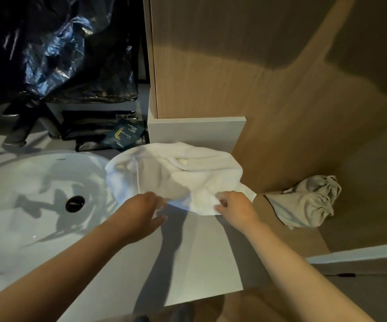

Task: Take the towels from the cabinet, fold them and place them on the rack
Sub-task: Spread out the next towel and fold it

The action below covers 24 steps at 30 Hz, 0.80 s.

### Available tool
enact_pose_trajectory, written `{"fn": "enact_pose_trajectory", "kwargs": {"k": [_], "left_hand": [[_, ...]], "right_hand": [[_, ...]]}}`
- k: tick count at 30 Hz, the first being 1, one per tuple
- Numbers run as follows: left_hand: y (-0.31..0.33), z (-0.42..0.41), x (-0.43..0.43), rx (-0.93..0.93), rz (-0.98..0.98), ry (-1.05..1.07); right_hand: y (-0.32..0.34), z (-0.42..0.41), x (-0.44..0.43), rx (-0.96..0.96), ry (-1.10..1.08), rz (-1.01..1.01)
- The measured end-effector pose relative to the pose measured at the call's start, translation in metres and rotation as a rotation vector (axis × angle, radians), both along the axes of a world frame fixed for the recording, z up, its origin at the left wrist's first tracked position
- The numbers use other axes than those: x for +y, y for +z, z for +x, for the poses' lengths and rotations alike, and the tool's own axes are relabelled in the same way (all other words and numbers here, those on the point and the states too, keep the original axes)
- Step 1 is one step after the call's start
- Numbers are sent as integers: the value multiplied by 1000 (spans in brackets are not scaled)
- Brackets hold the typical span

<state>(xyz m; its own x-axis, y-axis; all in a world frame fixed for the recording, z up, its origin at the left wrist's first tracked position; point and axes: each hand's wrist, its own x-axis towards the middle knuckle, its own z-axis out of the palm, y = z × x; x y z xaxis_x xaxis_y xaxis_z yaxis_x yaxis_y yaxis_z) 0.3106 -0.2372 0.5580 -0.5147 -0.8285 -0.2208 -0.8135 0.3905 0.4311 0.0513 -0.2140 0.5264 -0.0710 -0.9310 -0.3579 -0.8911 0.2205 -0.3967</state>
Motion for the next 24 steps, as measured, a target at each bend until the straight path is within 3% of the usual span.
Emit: {"fn": "enact_pose_trajectory", "kwargs": {"k": [5,13,17,24], "left_hand": [[-3,2,0,89,-104,32],[-21,1,10,-142,33,-96],[-26,6,30,-12,23,-170],[-29,0,61,74,-63,-129]], "right_hand": [[11,12,38,-190,22,-64],[34,4,97,-211,-49,-61],[40,-1,125,-339,-195,-167],[49,10,144,-401,-177,-326]]}}
